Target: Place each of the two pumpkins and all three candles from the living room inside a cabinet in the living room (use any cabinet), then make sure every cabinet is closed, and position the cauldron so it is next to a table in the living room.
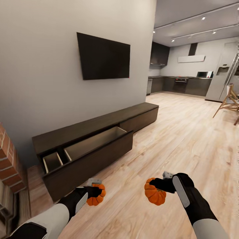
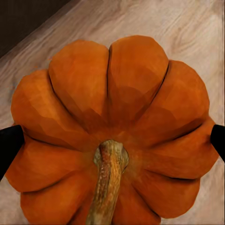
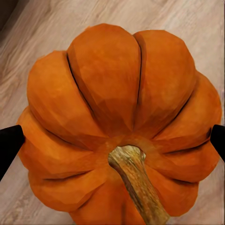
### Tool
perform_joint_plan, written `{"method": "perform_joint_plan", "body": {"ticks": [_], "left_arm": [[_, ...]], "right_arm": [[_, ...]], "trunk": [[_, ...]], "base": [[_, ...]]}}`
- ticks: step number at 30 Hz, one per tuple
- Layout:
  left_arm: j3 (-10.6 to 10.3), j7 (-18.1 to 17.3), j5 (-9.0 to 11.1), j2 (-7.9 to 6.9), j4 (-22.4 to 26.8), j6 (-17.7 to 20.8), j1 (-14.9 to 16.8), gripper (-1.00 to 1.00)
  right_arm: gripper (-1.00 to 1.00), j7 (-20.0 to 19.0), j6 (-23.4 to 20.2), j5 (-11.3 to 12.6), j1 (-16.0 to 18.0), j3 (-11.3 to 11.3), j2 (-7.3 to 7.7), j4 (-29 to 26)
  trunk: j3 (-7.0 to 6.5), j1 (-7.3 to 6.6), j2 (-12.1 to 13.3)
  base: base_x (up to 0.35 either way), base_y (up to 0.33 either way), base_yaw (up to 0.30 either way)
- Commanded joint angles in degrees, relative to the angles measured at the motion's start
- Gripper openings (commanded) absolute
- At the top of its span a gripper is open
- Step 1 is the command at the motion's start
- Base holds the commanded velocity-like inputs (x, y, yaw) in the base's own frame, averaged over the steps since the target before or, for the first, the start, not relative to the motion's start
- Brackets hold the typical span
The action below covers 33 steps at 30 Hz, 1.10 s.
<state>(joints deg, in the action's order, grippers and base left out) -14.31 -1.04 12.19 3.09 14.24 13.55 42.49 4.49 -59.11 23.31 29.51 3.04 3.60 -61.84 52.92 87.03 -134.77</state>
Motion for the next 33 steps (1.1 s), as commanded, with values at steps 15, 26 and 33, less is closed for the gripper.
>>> {"method": "perform_joint_plan", "body": {"ticks": [15,26,33], "left_arm": [[-0.4,0.2,0.5,-0.01,0.1,0.2,0.0,-1.00],[-0.4,0.2,0.5,-0.04,0.1,0.2,0.0,-1.00],[-0.4,0.2,0.4,-0.02,0.0,-0.5,0.0,-1.00]], "right_arm": [[-1.00,0.4,-0.1,1.1,0.0,0.0,0.01,0.0],[-1.00,0.4,-0.1,1.1,0.0,0.0,0.01,0.0],[-1.00,0.4,-0.1,1.1,0.0,0.0,0.01,0.0]], "trunk": [[0.05,0.01,0.0],[0.05,0.01,0.0],[0.05,0.01,0.0]], "base": [[0.260,-0.216,-0.022],[0.302,-0.100,0.000],[0.282,-0.174,0.000]]}}
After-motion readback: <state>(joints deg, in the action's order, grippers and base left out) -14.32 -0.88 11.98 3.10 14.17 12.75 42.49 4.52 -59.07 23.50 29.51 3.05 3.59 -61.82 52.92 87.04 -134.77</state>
